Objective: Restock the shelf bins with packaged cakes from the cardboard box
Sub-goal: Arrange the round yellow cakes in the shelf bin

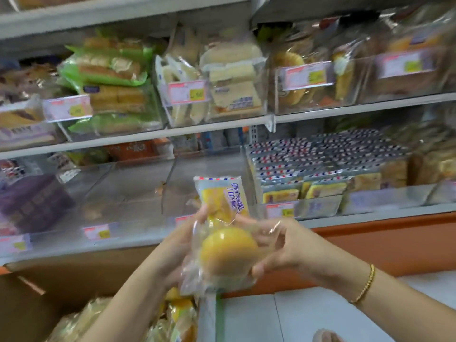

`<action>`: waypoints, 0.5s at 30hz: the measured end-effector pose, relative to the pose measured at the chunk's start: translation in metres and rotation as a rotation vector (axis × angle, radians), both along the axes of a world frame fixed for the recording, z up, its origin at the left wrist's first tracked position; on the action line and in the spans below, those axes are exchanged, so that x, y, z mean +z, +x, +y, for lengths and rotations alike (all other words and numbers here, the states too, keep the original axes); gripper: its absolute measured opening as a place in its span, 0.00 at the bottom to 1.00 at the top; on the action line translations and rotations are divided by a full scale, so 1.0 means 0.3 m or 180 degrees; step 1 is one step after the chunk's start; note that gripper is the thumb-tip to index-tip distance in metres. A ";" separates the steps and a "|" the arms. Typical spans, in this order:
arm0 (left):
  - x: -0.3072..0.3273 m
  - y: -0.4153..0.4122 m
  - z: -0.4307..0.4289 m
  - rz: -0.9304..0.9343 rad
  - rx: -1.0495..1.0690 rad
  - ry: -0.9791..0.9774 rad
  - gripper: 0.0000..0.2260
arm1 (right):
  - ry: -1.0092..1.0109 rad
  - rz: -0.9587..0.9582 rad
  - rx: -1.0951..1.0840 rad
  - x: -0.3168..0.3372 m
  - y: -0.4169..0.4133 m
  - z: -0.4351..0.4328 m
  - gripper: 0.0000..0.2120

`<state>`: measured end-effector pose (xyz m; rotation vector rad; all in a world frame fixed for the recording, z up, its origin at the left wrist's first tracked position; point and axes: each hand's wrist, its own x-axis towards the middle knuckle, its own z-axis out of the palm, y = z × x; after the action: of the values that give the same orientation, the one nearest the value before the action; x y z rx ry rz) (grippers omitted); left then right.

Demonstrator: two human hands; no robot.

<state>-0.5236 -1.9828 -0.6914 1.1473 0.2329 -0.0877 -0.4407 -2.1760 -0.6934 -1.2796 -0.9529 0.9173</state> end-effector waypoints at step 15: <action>0.201 0.341 -0.196 0.0014 -0.1100 0.2729 0.11 | 0.0079 -0.0444 -0.0471 0.016 0.387 -0.434 0.43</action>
<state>-0.4214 -2.0415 -0.6311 2.0359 0.0649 -0.3160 -0.3246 -2.3061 -0.6885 -1.3873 -0.9607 0.7070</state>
